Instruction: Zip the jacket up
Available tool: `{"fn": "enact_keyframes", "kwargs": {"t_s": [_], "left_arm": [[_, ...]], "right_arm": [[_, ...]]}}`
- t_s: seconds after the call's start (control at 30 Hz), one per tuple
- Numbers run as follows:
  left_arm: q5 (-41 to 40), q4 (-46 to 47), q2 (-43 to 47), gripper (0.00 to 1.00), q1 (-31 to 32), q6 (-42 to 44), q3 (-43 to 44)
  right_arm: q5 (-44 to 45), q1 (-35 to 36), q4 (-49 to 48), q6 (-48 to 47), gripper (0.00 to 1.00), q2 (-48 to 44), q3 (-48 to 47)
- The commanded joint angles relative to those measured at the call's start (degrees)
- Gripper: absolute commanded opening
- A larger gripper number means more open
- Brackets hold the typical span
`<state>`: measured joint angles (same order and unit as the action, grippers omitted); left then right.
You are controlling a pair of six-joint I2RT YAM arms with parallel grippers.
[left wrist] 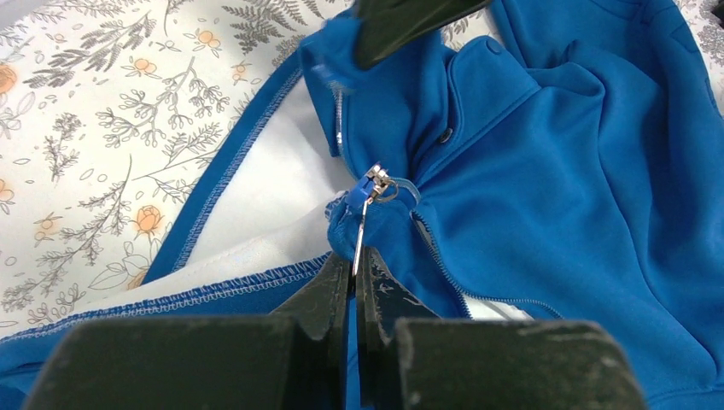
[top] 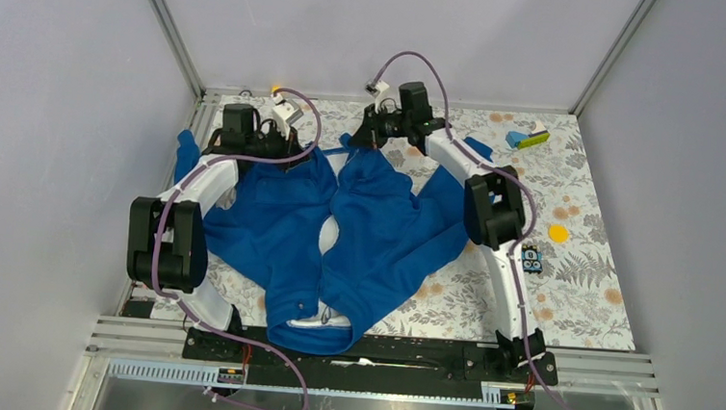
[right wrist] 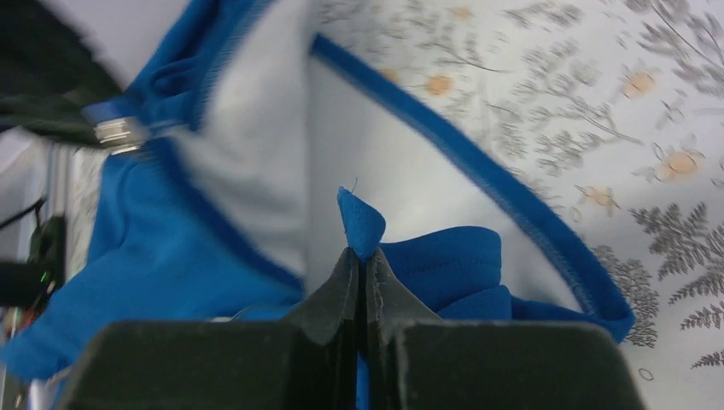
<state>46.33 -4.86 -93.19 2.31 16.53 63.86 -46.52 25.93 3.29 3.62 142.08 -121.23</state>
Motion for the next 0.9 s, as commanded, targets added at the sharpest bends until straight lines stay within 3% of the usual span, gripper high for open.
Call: {"fn": "enact_keyframes", "kwargs": {"t_s": [0.0,0.13,0.33,0.67,0.87], "left_arm": [[1.9,-3.4,-0.2,0.00,1.1,2.4,3.5],[-4.3,-11.3,1.4,0.00,3.5,2.6,5.7],[-9.6,-19.0,5.7,0.00,5.9,0.5,6.5],[-12.5,-20.9,11.9,0.00,6.7,1.4,-0.4],[-8.3,-19.2,13.2,0.00,7.7,4.5,-2.9]], "right_arm": [[-11.3,0.5,-2.7,-13.4,0.00,-13.8,8.2],[-16.1,0.5,-2.7,-14.9,0.00,-16.8,12.0],[-20.5,0.9,-1.1,-7.8,0.00,-14.4,8.1],[-18.2,4.6,-5.8,-10.7,0.00,-23.3,21.8],[-12.9,6.0,10.7,-22.0,0.00,-20.7,15.3]]}}
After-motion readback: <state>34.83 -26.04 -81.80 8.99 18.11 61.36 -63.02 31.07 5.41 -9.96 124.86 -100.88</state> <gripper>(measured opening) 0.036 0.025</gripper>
